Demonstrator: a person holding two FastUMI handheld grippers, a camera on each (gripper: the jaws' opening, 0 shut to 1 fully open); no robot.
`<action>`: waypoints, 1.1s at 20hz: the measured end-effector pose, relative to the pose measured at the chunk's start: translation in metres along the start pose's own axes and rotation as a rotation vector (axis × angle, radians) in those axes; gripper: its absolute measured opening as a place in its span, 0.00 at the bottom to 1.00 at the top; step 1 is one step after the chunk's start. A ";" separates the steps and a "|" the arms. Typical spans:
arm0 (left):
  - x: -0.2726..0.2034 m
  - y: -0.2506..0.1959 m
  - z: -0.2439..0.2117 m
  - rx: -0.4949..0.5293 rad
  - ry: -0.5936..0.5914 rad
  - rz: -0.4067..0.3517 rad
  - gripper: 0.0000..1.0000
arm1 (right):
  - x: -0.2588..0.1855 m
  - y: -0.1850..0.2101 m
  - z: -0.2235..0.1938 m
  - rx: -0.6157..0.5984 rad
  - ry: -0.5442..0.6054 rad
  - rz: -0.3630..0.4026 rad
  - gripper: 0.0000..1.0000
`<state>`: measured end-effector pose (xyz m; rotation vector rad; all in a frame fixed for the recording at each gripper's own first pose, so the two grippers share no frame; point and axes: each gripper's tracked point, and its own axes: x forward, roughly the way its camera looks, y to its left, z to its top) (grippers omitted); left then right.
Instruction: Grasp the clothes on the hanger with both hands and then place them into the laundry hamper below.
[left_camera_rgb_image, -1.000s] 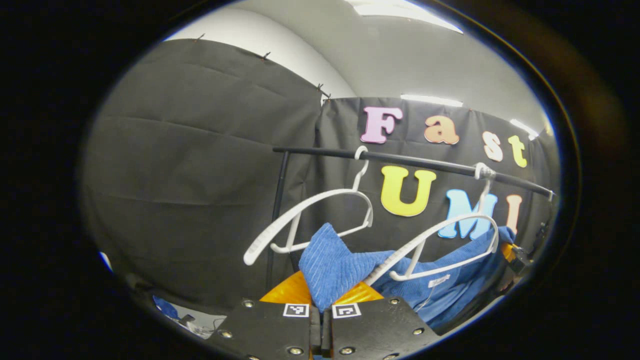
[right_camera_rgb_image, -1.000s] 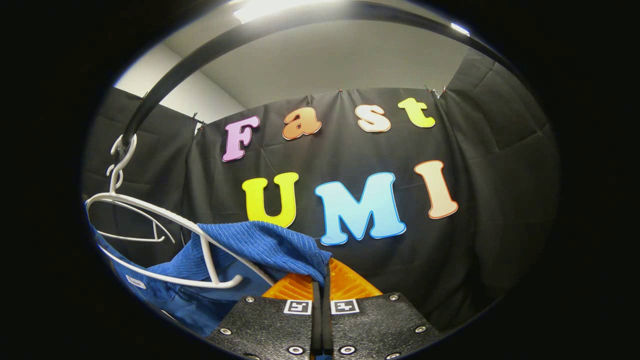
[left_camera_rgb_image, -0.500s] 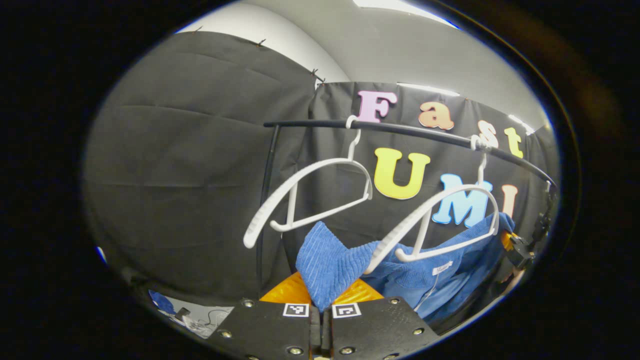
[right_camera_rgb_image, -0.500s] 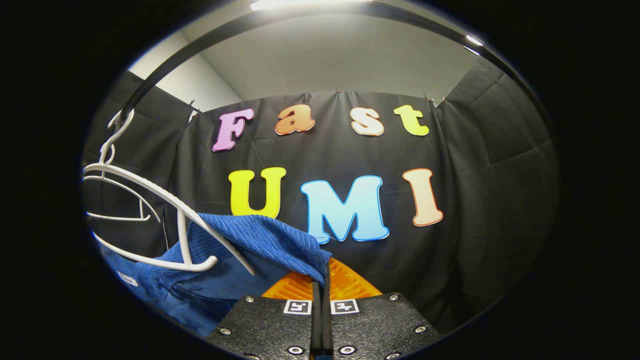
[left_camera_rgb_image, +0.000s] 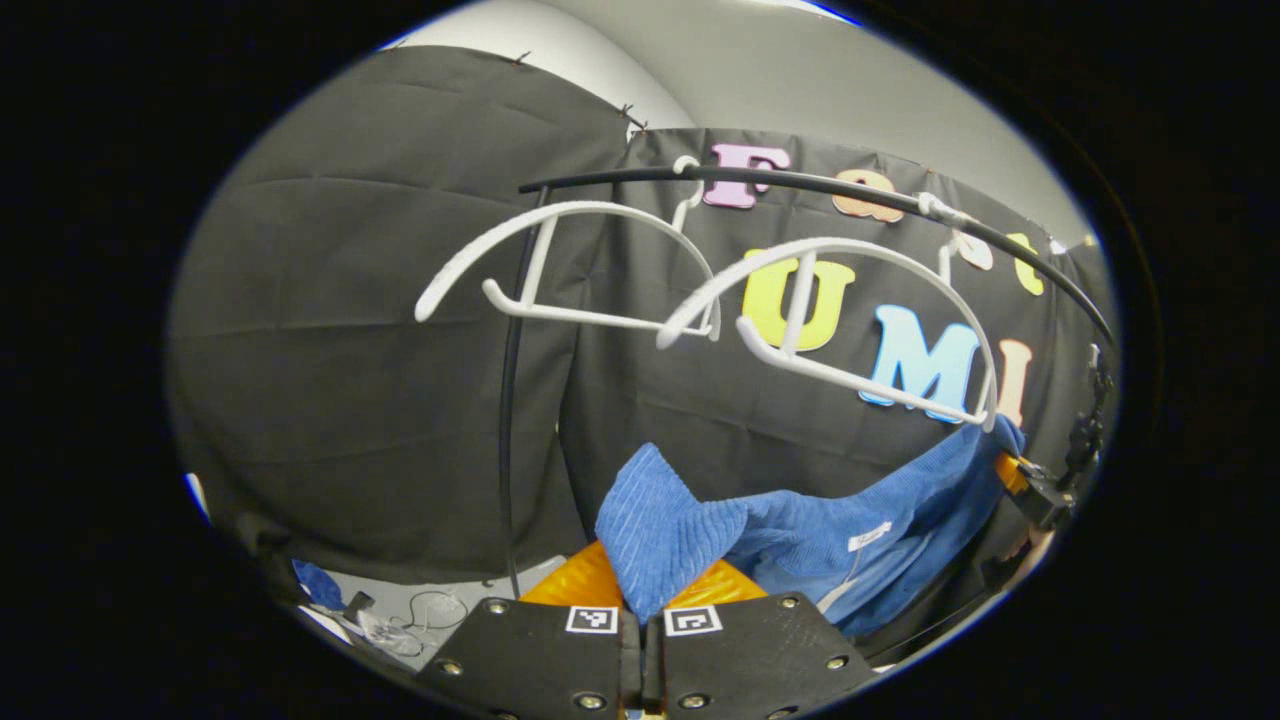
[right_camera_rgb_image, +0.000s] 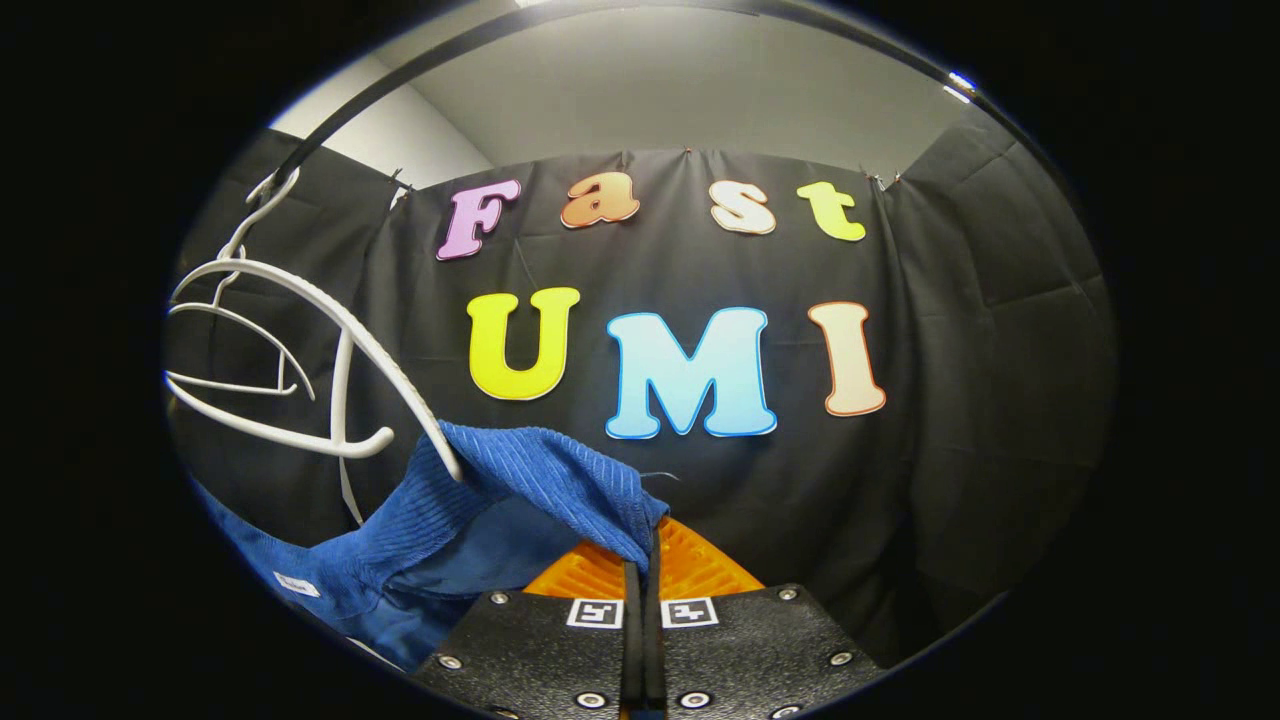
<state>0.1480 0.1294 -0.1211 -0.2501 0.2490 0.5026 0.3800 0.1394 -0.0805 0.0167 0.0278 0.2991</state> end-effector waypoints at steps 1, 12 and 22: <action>-0.001 -0.002 -0.005 0.002 0.007 -0.001 0.03 | -0.001 -0.002 -0.003 -0.014 0.005 -0.005 0.00; -0.043 -0.005 -0.039 0.105 0.057 0.012 0.02 | -0.041 0.000 -0.040 0.009 0.098 0.048 0.00; -0.114 0.068 -0.101 0.062 0.180 0.000 0.02 | -0.133 0.008 -0.078 0.015 0.256 0.046 0.00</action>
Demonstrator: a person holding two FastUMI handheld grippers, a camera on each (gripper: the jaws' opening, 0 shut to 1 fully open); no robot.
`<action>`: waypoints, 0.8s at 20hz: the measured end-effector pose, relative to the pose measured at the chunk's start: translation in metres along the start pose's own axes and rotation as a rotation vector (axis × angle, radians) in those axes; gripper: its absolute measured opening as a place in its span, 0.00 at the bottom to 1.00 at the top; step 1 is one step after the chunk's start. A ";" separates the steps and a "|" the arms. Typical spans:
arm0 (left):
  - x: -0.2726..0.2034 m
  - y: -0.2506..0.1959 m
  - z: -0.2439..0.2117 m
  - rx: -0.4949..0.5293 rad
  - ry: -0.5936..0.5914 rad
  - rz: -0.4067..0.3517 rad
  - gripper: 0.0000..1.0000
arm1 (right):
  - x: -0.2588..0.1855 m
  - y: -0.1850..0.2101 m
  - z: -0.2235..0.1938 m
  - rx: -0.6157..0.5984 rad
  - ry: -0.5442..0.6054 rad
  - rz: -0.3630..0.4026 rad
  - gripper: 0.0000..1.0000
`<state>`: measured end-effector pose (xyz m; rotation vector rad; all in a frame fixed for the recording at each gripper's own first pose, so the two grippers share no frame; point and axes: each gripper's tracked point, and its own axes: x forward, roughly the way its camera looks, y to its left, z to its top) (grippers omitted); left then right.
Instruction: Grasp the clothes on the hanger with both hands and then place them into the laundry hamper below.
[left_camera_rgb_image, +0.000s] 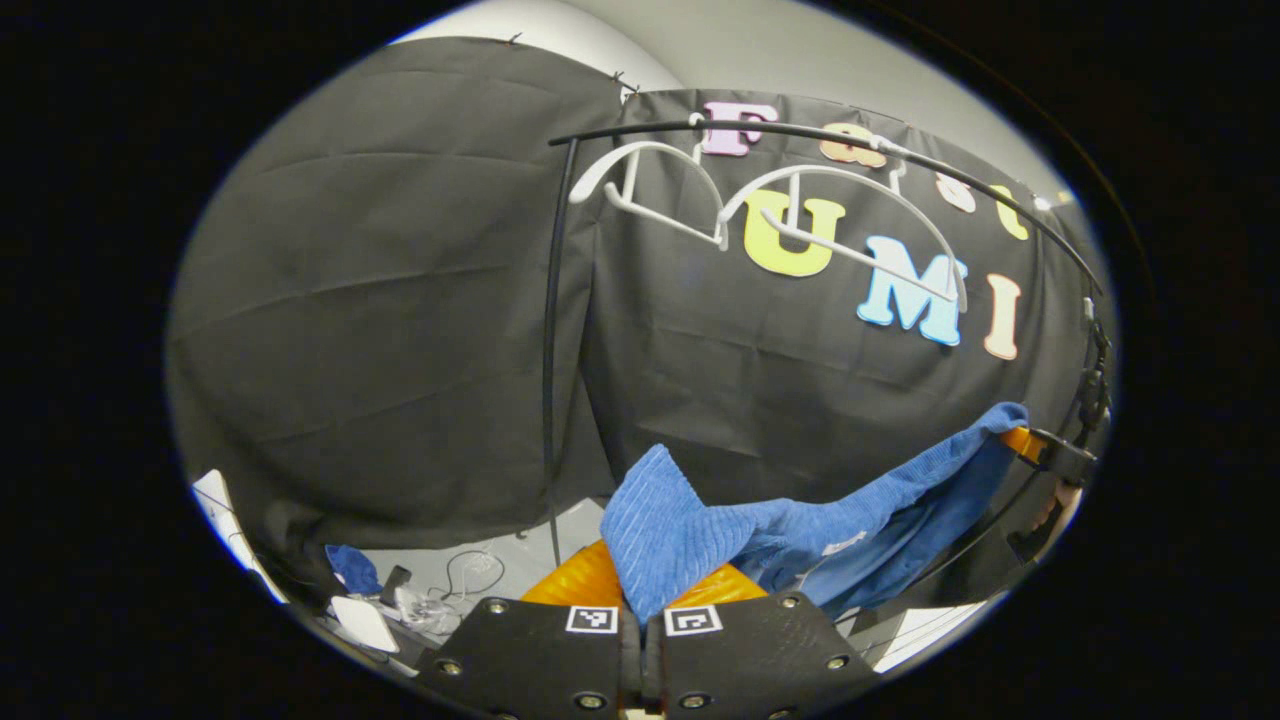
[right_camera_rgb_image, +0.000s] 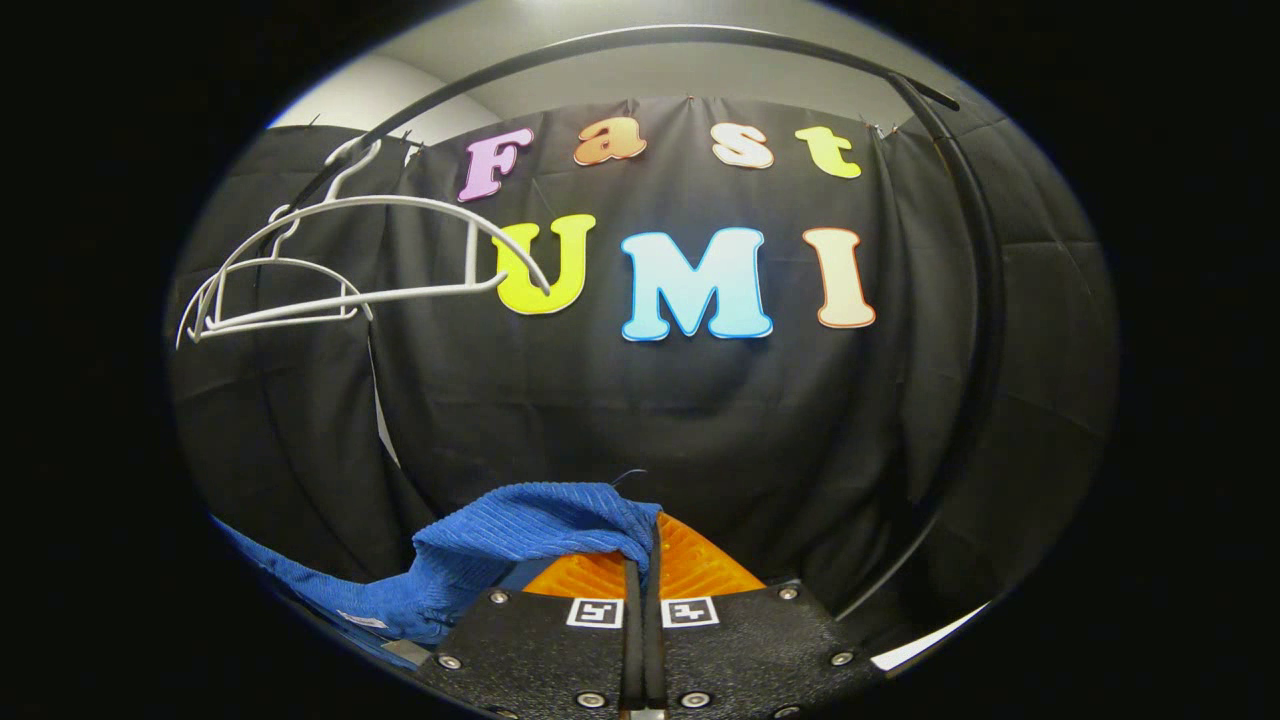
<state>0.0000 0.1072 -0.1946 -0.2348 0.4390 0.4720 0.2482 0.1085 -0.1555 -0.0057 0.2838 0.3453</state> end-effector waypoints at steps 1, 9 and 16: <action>-0.006 0.007 -0.006 -0.004 0.015 -0.020 0.02 | -0.012 0.001 -0.004 -0.009 0.013 -0.013 0.00; -0.029 0.017 -0.014 0.001 0.058 -0.275 0.02 | -0.132 0.024 -0.025 -0.066 0.083 -0.124 0.00; -0.050 0.001 -0.001 0.087 0.080 -0.457 0.01 | -0.213 0.069 -0.022 -0.022 0.068 -0.166 0.00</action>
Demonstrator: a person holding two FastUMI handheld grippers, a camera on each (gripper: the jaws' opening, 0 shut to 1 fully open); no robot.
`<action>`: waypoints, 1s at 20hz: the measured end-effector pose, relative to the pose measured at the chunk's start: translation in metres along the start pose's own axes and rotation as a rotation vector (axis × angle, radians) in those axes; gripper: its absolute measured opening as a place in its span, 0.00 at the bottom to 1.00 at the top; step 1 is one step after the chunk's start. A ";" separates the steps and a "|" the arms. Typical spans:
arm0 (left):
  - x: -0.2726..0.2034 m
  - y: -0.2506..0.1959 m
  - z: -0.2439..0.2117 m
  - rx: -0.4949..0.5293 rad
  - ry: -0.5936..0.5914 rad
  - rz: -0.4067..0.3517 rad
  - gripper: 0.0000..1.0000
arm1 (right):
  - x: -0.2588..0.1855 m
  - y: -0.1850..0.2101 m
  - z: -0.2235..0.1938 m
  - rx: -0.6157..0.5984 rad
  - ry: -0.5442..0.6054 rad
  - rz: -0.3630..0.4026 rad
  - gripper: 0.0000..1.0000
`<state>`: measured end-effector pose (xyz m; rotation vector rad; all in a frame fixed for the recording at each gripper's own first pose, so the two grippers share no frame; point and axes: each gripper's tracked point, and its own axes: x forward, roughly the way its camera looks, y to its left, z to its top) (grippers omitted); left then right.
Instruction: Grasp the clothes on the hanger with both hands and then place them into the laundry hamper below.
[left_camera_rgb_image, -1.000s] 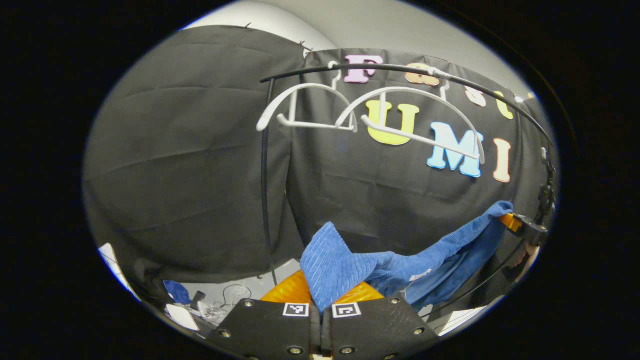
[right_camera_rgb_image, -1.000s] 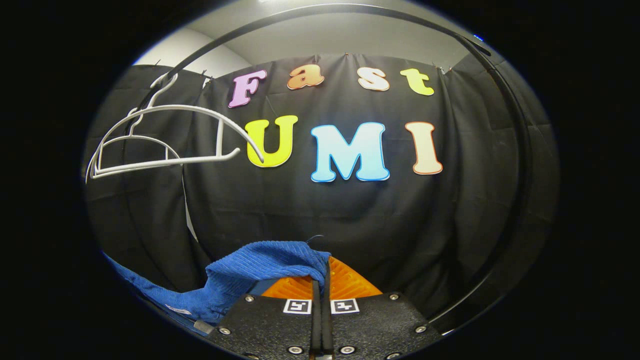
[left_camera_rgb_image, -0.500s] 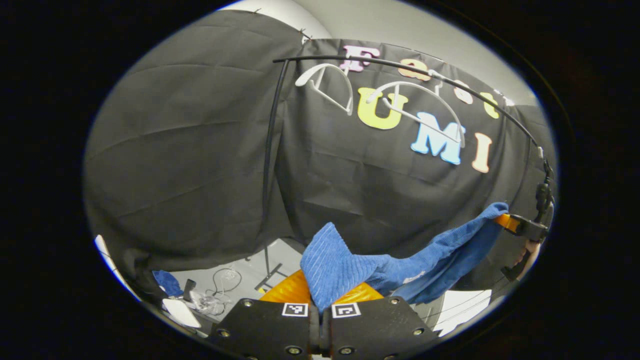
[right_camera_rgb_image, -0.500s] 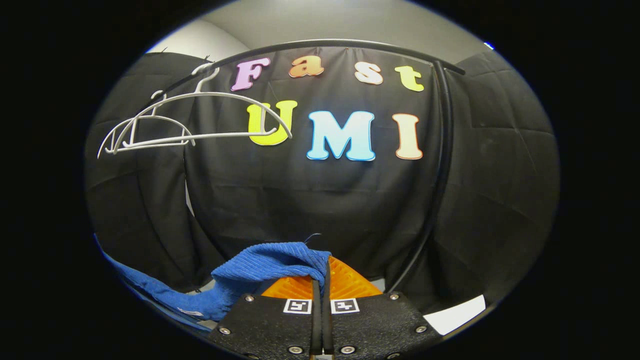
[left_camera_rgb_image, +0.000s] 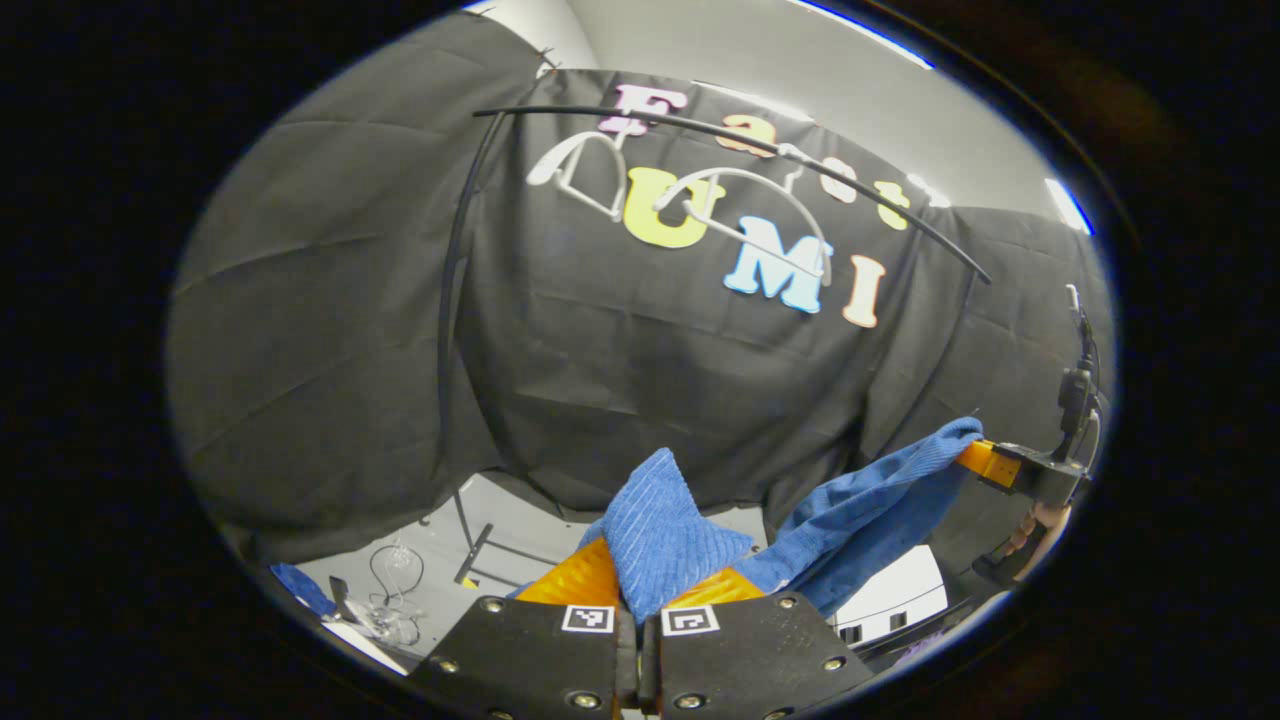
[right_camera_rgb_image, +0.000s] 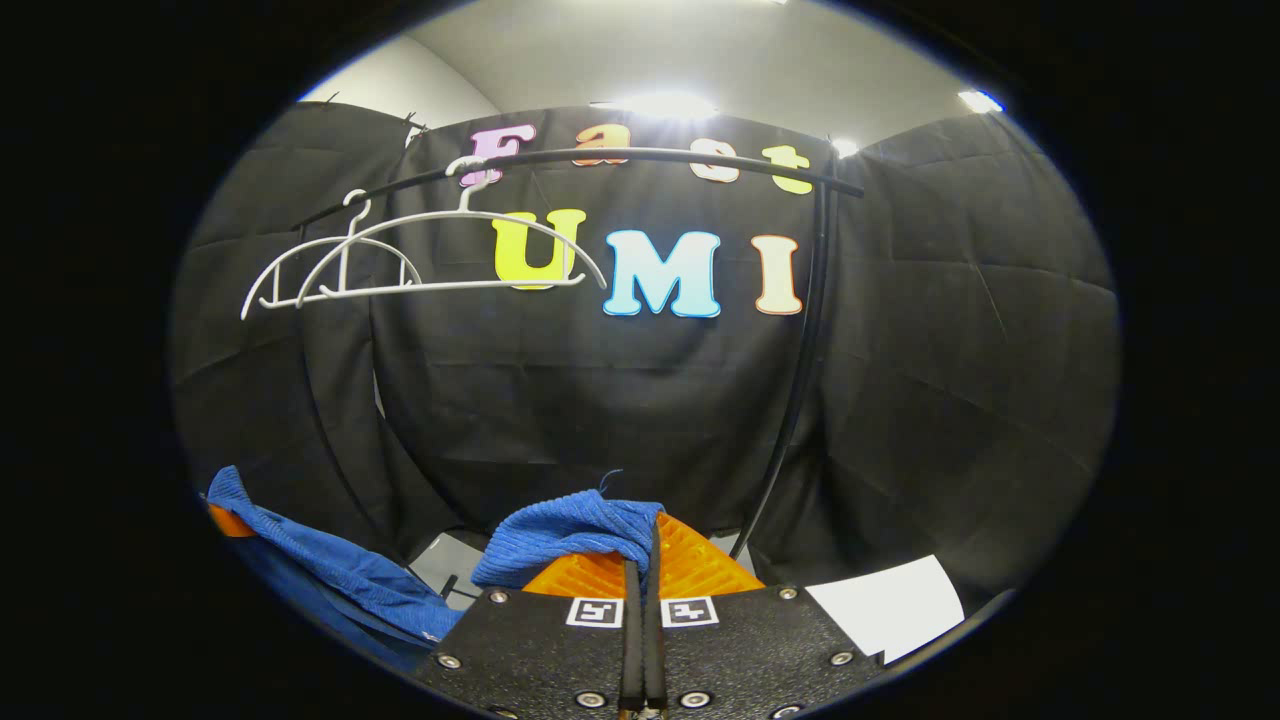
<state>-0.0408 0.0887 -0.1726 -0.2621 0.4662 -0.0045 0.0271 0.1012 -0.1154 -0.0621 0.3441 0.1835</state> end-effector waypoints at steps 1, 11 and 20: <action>-0.003 -0.003 0.007 0.026 -0.008 -0.007 0.00 | -0.009 0.004 0.002 -0.009 0.000 -0.003 0.00; 0.010 -0.034 0.019 0.172 -0.015 -0.028 0.02 | -0.025 0.048 -0.009 0.072 0.019 0.104 0.00; 0.054 -0.052 -0.022 0.208 0.078 -0.092 0.00 | -0.004 0.095 -0.078 0.168 0.208 0.144 0.00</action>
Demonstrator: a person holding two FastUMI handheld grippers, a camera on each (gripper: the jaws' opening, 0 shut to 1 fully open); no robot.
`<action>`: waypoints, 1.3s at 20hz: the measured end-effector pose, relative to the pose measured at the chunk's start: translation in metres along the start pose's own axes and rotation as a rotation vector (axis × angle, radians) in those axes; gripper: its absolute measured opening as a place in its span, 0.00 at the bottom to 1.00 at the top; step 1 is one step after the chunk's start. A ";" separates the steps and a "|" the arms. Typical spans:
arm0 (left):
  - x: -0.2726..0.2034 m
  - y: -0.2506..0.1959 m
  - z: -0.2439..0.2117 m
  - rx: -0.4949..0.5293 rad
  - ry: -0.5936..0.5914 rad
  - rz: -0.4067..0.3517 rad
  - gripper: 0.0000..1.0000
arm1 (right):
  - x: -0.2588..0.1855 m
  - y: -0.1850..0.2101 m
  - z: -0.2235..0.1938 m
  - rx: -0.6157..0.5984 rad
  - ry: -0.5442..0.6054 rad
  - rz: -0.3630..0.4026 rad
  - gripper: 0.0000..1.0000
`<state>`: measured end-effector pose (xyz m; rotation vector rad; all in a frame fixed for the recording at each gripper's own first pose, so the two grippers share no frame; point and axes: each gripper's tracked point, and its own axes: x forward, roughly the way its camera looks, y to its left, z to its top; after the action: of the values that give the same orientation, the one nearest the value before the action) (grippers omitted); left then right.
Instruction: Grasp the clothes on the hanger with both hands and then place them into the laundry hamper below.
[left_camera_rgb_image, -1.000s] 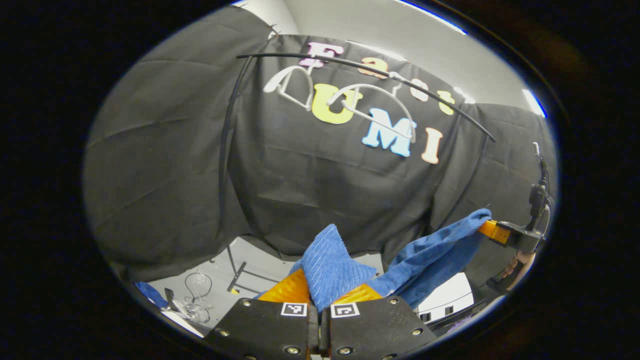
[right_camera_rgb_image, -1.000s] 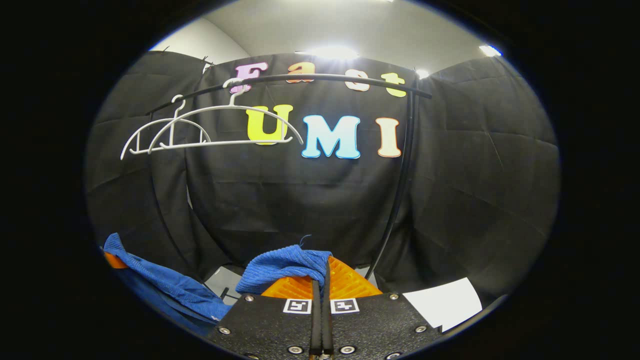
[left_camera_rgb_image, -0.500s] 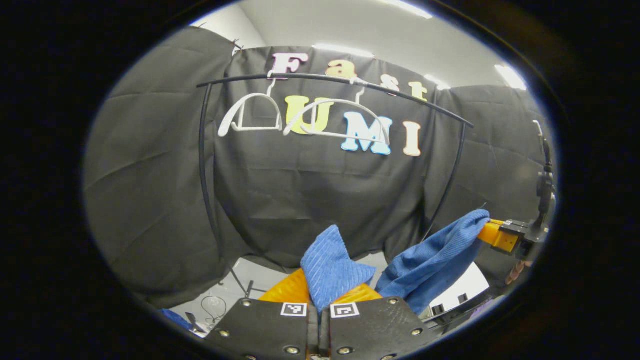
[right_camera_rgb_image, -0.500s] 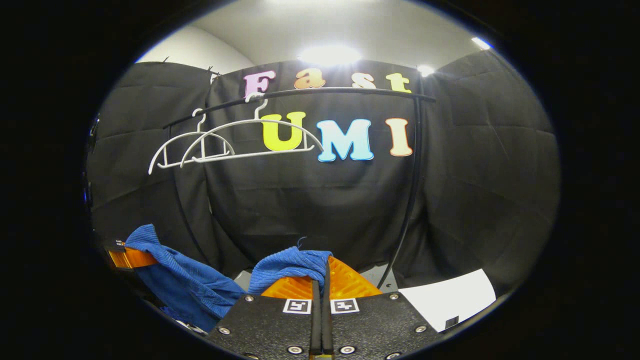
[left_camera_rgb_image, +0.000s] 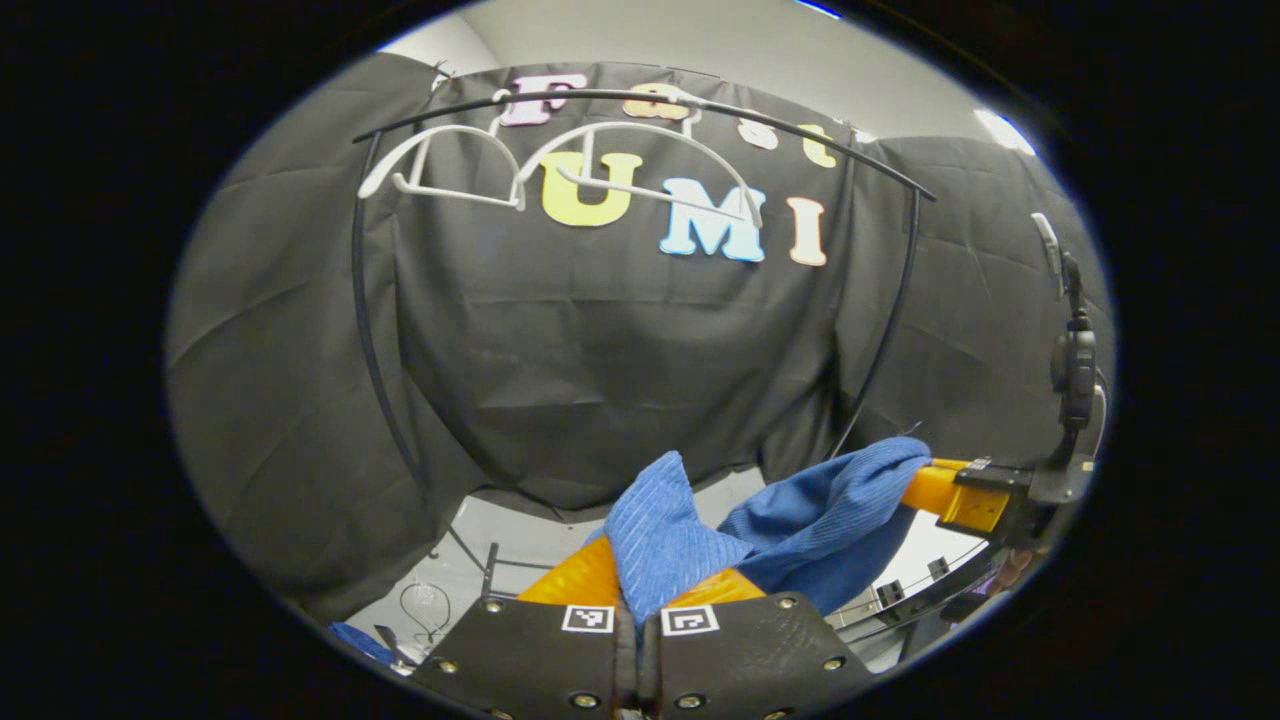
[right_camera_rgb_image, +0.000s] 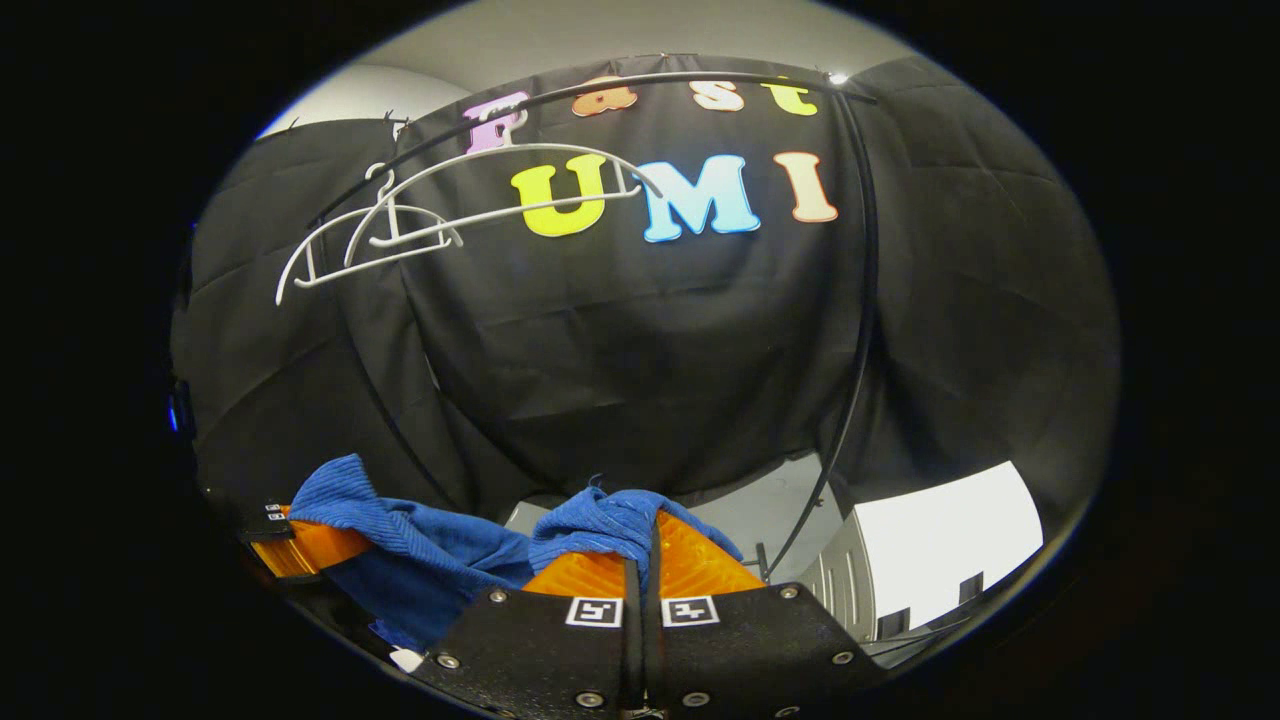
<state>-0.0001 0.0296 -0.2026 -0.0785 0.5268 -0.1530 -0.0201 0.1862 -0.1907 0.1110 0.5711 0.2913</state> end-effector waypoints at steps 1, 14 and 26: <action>0.005 -0.002 0.000 0.008 0.001 -0.010 0.00 | 0.002 0.001 -0.006 -0.005 0.009 0.002 0.00; 0.082 -0.009 -0.099 -0.009 0.168 -0.103 0.02 | 0.049 -0.012 -0.109 0.054 0.282 -0.067 0.01; 0.120 0.009 -0.169 0.008 0.291 -0.119 0.00 | 0.079 -0.010 -0.174 0.050 0.442 -0.109 0.03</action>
<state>0.0183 0.0124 -0.4088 -0.0800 0.8122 -0.2858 -0.0499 0.2040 -0.3791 0.0626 1.0199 0.1955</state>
